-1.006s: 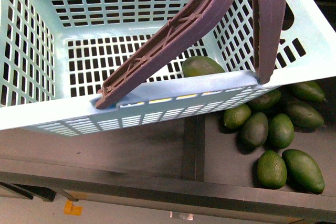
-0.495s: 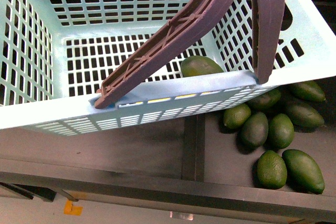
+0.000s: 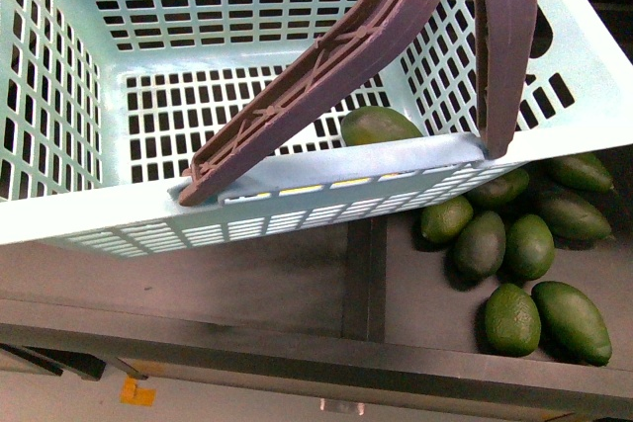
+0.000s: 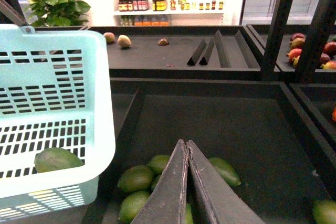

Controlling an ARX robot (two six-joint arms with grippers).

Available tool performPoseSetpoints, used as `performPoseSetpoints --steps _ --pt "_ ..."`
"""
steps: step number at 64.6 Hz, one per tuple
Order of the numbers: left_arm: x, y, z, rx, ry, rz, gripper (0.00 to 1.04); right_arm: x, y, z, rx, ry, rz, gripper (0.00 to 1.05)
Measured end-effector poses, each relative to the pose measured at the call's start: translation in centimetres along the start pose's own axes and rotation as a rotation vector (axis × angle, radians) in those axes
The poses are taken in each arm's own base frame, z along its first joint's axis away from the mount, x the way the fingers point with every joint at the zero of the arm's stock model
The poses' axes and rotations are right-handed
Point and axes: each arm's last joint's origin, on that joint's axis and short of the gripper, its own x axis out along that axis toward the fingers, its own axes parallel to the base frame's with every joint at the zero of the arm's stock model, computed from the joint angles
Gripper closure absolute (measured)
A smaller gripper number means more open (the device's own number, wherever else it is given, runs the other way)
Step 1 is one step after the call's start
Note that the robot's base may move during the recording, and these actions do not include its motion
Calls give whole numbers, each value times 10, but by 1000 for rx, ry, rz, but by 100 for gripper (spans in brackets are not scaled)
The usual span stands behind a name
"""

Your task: Pick mango and avocado into basket

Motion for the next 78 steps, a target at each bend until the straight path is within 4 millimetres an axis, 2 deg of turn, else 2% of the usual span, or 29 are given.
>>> performPoseSetpoints --steps 11,25,32,57,59,65,70,78 --pt "0 0 0 -1 0 0 91 -12 0 -3 0 7 0 103" --pt "0 0 0 -3 0 0 91 -12 0 -3 -1 5 0 101" --pt "0 0 0 0 0 0 91 -12 0 -3 0 5 0 73" --pt "0 0 0 0 1 0 91 -12 0 -3 0 4 0 10" --pt "0 0 0 0 0 0 91 -12 0 -3 0 4 0 7" --pt "0 0 0 -4 -13 8 91 -12 0 -3 0 4 0 9" --pt "7 0 1 -105 -247 41 92 -12 0 -3 0 5 -1 9" --pt "13 2 13 -236 -431 71 92 -12 0 -3 0 4 -1 9"
